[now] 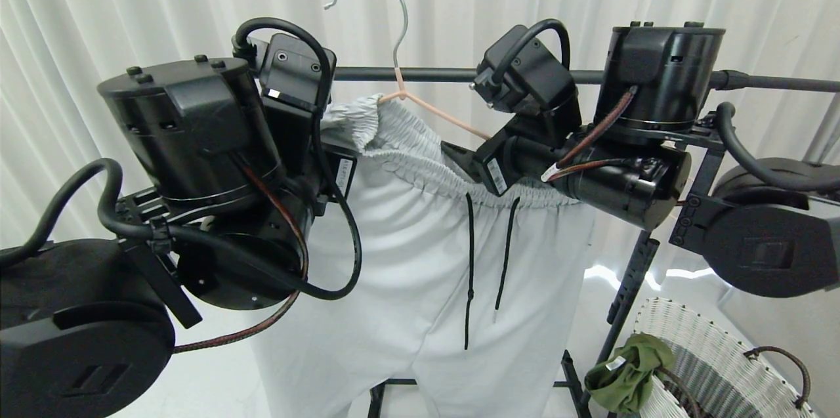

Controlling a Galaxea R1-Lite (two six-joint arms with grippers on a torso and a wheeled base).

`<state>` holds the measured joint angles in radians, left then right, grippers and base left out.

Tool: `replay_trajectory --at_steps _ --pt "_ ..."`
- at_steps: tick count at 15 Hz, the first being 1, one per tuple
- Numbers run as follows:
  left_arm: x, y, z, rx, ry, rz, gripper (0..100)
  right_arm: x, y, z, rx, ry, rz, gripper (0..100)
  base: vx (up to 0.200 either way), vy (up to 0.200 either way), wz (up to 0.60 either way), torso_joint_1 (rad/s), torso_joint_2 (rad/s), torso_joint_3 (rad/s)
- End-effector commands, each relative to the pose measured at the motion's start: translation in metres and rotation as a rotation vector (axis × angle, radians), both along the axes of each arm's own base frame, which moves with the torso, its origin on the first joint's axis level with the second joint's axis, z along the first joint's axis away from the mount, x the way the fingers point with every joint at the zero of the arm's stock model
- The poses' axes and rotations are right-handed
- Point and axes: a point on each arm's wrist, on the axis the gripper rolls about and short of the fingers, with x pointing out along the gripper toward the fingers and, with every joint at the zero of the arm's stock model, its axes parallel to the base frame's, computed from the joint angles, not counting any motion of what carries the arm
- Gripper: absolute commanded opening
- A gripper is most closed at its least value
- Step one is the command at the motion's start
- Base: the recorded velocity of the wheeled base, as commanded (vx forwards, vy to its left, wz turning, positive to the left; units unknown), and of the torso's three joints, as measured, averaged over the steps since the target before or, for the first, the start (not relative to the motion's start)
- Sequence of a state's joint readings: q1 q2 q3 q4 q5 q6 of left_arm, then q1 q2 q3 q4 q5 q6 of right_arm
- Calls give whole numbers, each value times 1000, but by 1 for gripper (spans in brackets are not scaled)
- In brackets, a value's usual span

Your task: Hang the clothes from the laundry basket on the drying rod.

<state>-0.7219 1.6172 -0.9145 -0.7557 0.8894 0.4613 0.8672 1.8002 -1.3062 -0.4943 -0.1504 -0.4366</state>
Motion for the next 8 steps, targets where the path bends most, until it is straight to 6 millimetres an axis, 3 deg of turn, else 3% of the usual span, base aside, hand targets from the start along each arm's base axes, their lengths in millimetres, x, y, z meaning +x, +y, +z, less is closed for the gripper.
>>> replay_trajectory --at_steps 1,8 --pt "0 0 0 -2 -1 1 0 -5 -1 3 4 -4 9 0 0 0 0 0 0 0" --pt "1 -3 -4 4 10 -13 0 -7 -2 4 10 -3 12 0 0 0 0 0 0 0"
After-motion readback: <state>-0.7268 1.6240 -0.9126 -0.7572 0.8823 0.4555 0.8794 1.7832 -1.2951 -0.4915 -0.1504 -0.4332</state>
